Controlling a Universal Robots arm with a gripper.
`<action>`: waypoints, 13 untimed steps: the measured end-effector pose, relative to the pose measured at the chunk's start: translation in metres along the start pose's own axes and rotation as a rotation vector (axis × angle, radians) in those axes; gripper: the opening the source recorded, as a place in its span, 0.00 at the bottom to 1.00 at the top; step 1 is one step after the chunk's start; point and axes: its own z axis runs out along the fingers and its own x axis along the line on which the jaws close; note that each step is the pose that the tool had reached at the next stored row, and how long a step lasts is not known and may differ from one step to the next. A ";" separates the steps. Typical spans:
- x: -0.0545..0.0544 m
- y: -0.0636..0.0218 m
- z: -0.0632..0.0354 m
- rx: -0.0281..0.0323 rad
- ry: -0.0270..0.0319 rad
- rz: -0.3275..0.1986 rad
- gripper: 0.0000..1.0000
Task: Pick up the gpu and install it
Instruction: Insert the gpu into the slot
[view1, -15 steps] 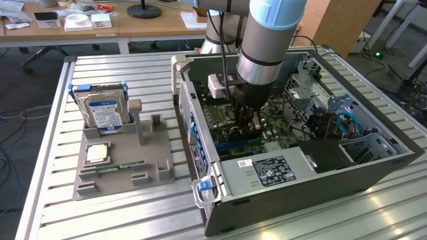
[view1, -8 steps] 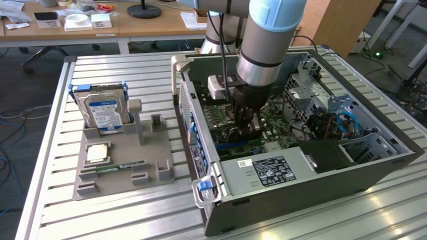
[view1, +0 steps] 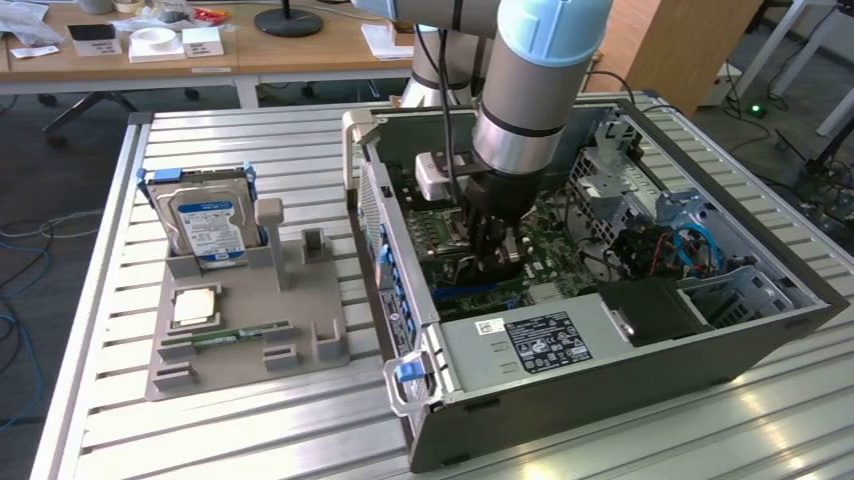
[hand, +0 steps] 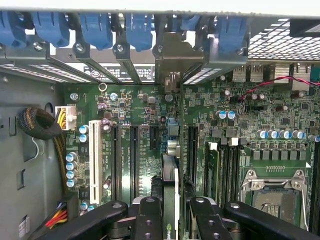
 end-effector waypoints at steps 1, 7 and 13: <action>0.000 0.0000 0.0000 0.0000 0.0001 0.000 0.26; 0.000 0.0000 0.0003 0.0002 -0.0002 0.000 0.26; 0.000 -0.0018 0.0003 -0.0001 -0.0002 0.000 0.26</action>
